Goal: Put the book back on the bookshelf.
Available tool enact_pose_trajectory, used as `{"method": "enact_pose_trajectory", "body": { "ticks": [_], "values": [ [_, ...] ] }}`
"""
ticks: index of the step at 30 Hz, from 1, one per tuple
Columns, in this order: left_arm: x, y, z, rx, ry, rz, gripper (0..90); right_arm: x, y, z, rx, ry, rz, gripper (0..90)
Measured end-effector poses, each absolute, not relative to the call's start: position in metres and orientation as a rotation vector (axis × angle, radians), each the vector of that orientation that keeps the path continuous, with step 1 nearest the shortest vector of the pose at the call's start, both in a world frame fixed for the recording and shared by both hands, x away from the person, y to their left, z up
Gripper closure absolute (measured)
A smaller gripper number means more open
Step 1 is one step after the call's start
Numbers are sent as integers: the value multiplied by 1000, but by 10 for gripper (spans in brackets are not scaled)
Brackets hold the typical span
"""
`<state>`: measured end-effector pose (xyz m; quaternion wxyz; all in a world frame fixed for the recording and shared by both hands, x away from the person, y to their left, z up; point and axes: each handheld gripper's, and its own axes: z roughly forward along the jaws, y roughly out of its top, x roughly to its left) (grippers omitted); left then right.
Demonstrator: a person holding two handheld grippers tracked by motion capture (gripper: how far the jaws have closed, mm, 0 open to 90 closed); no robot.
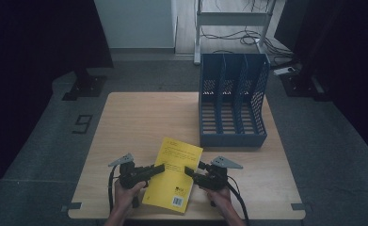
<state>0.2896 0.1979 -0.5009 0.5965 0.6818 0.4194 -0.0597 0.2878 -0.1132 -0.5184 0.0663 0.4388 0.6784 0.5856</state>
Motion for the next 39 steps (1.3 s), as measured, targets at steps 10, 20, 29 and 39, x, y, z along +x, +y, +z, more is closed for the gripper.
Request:
{"method": "enact_pose_trajectory", "body": {
  "ticks": [10, 20, 29, 39],
  "values": [
    [292, 199, -504, 1591, 996, -148, 782, 288, -117, -517, 1286, 2047, 1767, 515],
    [289, 193, -501, 1611, 970, -150, 781, 285, -116, -513, 1242, 2053, 1864, 578],
    [288, 192, -501, 1624, 967, -139, 766, 280, -116, -503, 1164, 2051, 1839, 650],
    [284, 183, -496, 1666, 906, -77, 703, 267, -119, -479, 966, 2030, 1770, 690]
  ]
}}
